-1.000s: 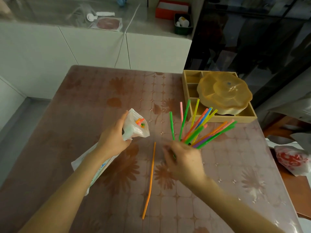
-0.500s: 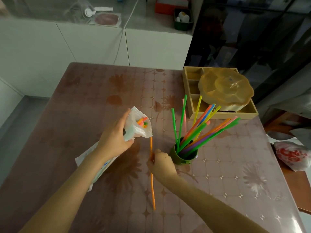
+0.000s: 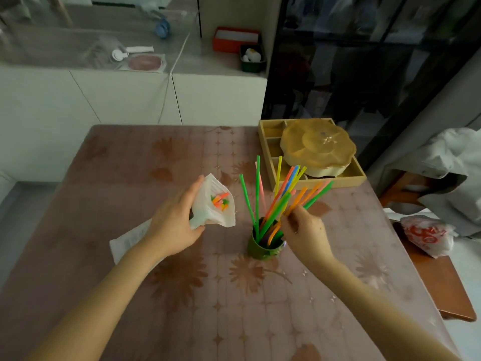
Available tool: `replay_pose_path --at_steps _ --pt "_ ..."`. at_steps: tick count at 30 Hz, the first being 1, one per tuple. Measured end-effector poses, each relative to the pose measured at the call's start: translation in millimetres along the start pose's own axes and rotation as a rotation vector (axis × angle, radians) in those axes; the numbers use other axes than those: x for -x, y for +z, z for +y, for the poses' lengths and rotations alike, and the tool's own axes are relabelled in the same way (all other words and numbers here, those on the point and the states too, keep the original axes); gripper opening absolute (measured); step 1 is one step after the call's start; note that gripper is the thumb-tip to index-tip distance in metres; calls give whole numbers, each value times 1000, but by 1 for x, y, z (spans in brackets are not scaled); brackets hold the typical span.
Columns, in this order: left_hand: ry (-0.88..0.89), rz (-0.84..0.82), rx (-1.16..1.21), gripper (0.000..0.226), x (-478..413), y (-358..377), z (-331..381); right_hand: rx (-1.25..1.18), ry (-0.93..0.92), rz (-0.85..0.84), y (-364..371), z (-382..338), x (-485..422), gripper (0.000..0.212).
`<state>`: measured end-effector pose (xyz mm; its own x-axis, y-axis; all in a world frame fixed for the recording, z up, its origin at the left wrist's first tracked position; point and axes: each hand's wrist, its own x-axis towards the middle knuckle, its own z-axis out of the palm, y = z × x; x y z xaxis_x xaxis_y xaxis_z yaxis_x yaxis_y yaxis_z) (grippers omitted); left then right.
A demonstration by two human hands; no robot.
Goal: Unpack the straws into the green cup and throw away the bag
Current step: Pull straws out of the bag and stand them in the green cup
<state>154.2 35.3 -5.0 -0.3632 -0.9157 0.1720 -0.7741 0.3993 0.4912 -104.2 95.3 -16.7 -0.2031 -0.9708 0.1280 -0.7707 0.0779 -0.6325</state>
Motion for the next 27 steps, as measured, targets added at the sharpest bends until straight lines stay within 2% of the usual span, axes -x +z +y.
replay_pose_path --at_steps 2,4,6,8,9,10,13,15,21,25,27 --pt "16 22 -34 99 1 -5 10 8 87 -137 10 8 -3 16" --pt "43 27 -54 99 2 -9 19 -34 201 -172 7 9 -3 14" --pt "67 30 -80 100 4 -16 30 -75 277 -53 -10 1 3 20" --pt "111 31 -115 102 5 -25 43 -91 247 95 -33 -10 10 27" --pt "133 25 -141 102 4 -31 52 -182 238 89 -43 -17 13 40" --pt "152 12 -176 101 2 -38 63 -404 308 16 -51 -26 14 48" --pt "253 -45 -382 103 -10 -57 94 -1205 687 -337 -57 -44 -4 44" --pt "376 -68 -564 106 -23 -67 118 -1496 796 -449 -53 -48 -19 43" --pt "551 -273 -1070 97 -57 -83 179 -1847 864 -692 -38 -60 -35 50" --pt "502 -363 -1192 97 -67 -87 194 -1970 895 -633 -43 -64 -38 41" --pt "473 -384 -1188 95 -67 -88 196 -1986 889 -651 -50 -68 -35 45"
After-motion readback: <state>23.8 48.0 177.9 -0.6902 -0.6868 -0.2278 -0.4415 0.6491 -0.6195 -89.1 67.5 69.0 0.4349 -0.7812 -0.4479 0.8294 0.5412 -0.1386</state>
